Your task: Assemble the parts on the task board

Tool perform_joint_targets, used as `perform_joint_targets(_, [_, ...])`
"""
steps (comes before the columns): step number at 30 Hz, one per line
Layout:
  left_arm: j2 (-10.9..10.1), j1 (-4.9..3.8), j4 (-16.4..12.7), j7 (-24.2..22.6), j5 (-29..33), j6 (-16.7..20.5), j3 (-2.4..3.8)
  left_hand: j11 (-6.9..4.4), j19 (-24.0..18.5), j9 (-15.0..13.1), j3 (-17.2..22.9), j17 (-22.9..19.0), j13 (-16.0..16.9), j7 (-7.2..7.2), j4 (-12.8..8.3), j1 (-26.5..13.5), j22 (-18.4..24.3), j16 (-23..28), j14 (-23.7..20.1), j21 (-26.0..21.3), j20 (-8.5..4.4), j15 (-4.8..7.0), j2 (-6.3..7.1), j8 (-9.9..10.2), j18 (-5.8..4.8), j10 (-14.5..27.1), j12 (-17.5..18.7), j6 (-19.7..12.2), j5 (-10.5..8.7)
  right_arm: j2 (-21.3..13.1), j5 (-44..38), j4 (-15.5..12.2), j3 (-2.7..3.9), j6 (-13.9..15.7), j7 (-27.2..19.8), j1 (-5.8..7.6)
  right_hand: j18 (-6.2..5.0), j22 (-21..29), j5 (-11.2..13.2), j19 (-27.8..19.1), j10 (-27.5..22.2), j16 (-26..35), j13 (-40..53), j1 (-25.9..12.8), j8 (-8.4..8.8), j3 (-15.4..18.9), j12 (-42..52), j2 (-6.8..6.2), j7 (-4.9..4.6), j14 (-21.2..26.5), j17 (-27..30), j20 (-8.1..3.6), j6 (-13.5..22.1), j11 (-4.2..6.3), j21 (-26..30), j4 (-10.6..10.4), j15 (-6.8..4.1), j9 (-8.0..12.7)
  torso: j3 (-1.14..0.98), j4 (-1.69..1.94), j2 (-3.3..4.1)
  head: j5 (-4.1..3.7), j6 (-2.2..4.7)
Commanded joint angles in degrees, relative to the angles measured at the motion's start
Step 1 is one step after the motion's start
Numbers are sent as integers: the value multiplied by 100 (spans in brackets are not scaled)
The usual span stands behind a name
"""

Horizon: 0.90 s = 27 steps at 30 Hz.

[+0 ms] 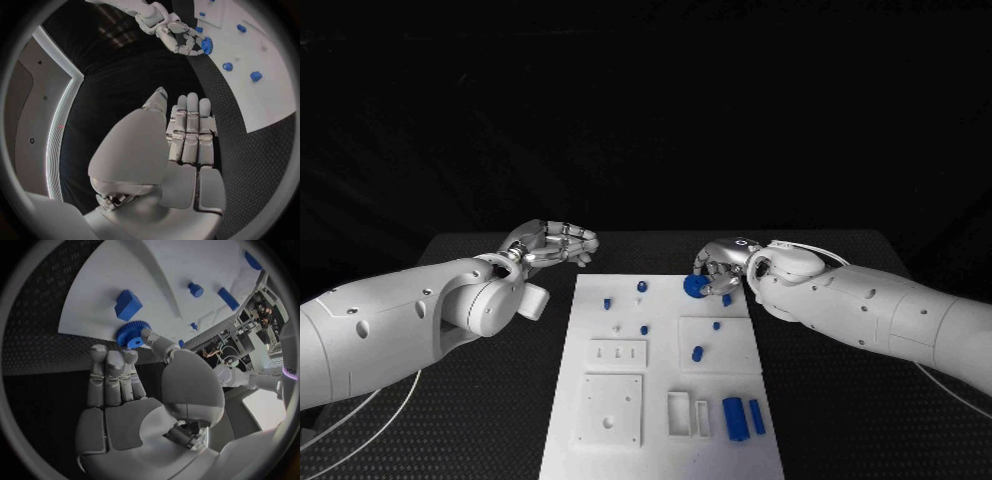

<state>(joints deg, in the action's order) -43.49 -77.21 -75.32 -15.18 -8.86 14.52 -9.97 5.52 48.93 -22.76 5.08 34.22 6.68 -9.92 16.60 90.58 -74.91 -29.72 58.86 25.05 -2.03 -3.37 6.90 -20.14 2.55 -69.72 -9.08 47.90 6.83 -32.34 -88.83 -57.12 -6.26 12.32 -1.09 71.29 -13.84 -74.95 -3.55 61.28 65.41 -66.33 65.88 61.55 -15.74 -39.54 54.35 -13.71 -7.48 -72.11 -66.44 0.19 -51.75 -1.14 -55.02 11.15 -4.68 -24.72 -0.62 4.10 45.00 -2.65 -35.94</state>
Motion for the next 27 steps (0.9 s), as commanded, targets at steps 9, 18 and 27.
perform_joint_targets(9, [8,-5,-21,-19,-23,-90,5,28,-42,9,-35,11,-8,-3,-7,25,-107,40,-9,28,-10,-23,-20,5,112,-16,35,9,-29,109,-83,128,-147,-489,53,-112,-116,-115,-21,-22,-65,-48,-20,-105,-20,46,61,20,-26,32,21,-13,-74,-13,-50,-3,-11,11,-5,3,0,-2,-16])
perform_joint_targets(18, [7,-5,-15,-1,-29,-98,5,29,-43,10,-36,12,-9,-3,-8,29,-107,41,-10,28,-10,-23,-19,6,112,-15,37,8,-29,149,-83,174,-154,-522,68,-184,-116,-113,-34,-29,-70,-59,-26,-137,-22,68,73,41,-22,38,28,-14,-74,-10,-58,-8,-13,11,-10,11,3,9,-40])
perform_joint_targets(27, [6,-6,-24,4,-34,-94,5,29,-44,11,-37,13,-9,-4,-7,31,-106,43,-10,29,-10,-24,-17,7,112,-14,39,7,-29,145,-154,199,-167,-685,96,-191,-116,-111,-72,-43,-84,-75,-38,-152,-35,86,89,70,-16,52,41,-18,-91,-4,-68,12,-17,6,-9,-2,1,1,-48])
